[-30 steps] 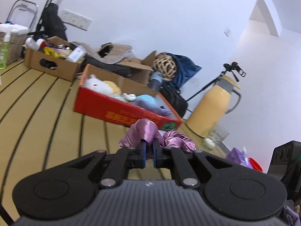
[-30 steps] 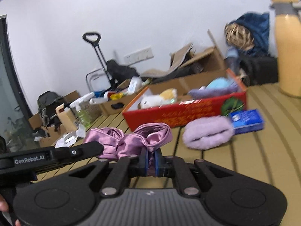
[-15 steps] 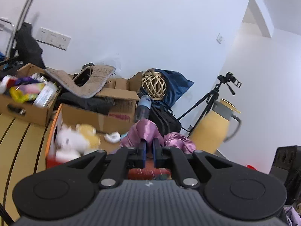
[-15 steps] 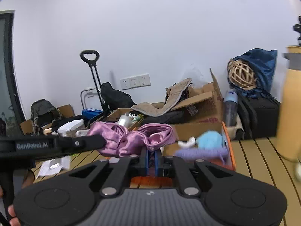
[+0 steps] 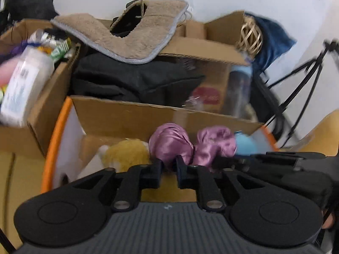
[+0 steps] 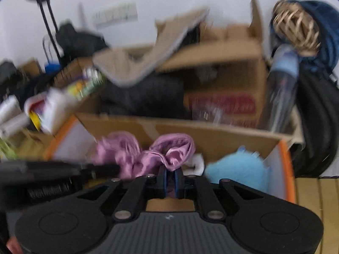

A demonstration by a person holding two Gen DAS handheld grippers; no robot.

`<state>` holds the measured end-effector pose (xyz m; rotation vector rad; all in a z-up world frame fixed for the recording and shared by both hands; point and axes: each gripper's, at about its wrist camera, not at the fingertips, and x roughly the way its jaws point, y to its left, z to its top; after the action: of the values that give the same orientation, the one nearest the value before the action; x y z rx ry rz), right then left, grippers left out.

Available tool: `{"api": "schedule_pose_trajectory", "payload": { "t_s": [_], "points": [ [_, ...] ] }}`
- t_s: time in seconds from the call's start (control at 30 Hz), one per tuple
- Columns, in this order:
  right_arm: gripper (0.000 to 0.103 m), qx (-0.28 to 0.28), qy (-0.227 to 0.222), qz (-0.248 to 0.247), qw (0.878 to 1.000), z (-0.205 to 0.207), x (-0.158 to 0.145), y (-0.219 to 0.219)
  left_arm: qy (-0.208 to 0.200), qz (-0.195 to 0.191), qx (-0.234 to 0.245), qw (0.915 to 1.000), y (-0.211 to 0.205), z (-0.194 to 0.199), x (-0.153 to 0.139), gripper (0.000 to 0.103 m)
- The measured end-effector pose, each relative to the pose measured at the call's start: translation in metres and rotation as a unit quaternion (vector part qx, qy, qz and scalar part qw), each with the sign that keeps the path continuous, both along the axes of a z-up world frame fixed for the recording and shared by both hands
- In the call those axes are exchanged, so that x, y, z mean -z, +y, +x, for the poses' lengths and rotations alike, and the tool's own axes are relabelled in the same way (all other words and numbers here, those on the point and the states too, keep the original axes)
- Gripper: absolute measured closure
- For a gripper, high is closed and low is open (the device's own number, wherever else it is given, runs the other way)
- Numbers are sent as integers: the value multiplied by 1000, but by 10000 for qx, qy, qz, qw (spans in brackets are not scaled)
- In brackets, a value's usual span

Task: Organize soft objects
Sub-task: 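Carry the scrunchie into the box and open both tools, then withdraw both tools from the box back over the table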

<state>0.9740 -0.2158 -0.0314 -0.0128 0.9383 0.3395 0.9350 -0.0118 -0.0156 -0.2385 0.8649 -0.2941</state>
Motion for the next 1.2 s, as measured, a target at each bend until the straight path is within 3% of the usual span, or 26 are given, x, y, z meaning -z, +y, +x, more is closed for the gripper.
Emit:
{"api": "schedule_pose_trajectory", "payload": {
  "t_s": [0.07,0.23,0.27,0.37,0.5,0.6,0.73,0.83,1.0,1.03,1.2],
  "points": [
    [84,-72,143,159,9997,4,13,1,-52,66,139,9999,1,4,1,73],
    [62,133,125,283,9994,6,18,-8,-276,251,121,9992,-3,4,6,70],
    [59,137,119,295,9994,2,15,-10,-296,264,109,9992,-4,3,4,64],
    [57,81,47,257,9996,-12,-5,-15,-336,198,174,9991,-7,-6,-6,45],
    [52,92,-201,294,9993,-40,-46,-25,-571,241,132,9980,-6,-35,-46,41],
    [50,156,-461,327,9983,-72,-85,-38,-790,214,204,9964,-4,-71,-87,39],
    [48,246,-819,346,9957,-120,-136,-60,-1303,302,181,9908,1,-131,-143,24],
    [42,307,-1070,339,9932,-165,-165,-76,-1541,296,186,9874,4,-175,-173,23],
    [33,192,-1618,328,9861,-263,-178,-94,-1908,21,-195,9814,17,-279,-176,10],
    [30,125,-1763,337,9837,-286,-176,-97,-1970,-78,-248,9801,18,-303,-172,5],
    [22,29,-2461,199,9690,-404,-151,-107,-2355,-41,-110,9718,18,-408,-152,1]
  ]
}}
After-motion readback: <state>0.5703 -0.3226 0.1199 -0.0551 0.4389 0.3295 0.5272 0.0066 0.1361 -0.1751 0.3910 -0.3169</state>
